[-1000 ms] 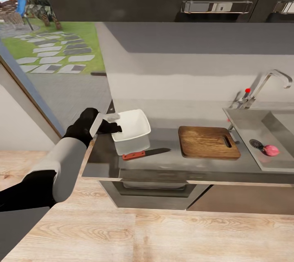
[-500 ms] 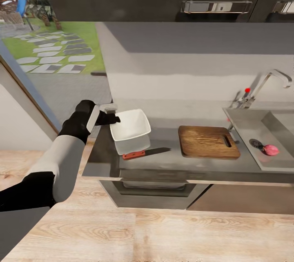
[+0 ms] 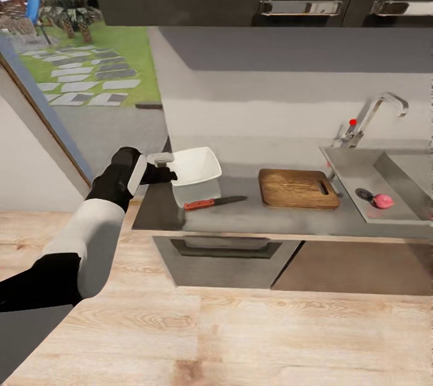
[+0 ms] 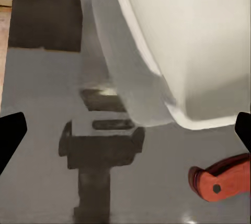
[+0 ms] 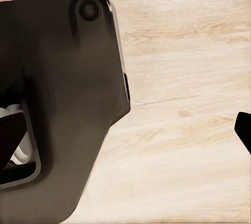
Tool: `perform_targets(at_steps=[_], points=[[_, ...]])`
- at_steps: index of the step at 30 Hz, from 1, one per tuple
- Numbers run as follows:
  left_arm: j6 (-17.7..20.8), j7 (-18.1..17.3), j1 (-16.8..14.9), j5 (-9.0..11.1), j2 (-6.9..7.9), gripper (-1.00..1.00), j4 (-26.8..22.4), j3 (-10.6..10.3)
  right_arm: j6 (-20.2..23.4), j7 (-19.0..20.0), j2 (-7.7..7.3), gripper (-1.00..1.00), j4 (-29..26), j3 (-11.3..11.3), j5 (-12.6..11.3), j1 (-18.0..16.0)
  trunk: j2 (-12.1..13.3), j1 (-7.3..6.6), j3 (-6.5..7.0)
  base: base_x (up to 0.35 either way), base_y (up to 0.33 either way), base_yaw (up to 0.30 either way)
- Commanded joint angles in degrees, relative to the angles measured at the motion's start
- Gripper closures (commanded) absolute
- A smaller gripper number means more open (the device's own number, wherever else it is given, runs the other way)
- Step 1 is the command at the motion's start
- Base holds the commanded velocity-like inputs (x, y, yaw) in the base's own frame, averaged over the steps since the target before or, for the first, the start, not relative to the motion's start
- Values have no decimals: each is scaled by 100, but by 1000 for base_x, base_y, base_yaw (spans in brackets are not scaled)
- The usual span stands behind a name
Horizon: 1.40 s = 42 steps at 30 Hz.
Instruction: In the kitchen, take the Vidalia onion out of the sink, dice it on the chopping board with the paring knife, put the diced onion into the bowl on the countertop, then place both the paring knife and the chopping board into the sink.
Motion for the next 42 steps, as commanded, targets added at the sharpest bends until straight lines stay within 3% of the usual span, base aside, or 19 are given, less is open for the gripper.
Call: perform_targets(at_steps=[1,17,23,27,28,29,36,41,42], points=[[24,0,-4,11,-6,-100,-3,27,-2,-24,2,-100,-13,7,2,4,-11,0,-9,-322,0,0],[10,-5,53,2,-16,-100,-67,21,-1,-24,-14,-100,-37,7,3,4,-11,0,-9,-313,0,0],[-9,-12,705,2,-84,-100,-666,0,-7,-24,-37,-100,-108,7,12,4,-11,0,-9,-56,0,0],[-18,-21,1423,2,-90,-100,-1440,-137,-9,-24,-59,-100,-207,7,23,4,-11,0,-9,-9,0,0],[-25,-24,2059,2,-87,-100,-2114,-224,-9,-24,-87,-100,-397,7,30,4,-11,0,-9,-1,0,0],[-26,-27,2316,2,-87,-100,-2376,-241,-9,-24,-98,-100,-490,7,33,4,-11,0,-9,0,0,0],[-117,-56,3737,4,-79,-100,-3720,-284,-8,-24,-183,-100,-994,7,38,4,-11,0,-9,0,0,0],[-729,-56,4839,2,-66,-100,-4409,-474,-2,-27,-285,-100,-1324,7,38,-2,-11,0,-9,0,0,0],[-1287,-46,5526,-1,-62,-100,-4687,-586,4,-52,-309,-100,-1628,7,38,-4,-11,0,-9,0,0,0]])
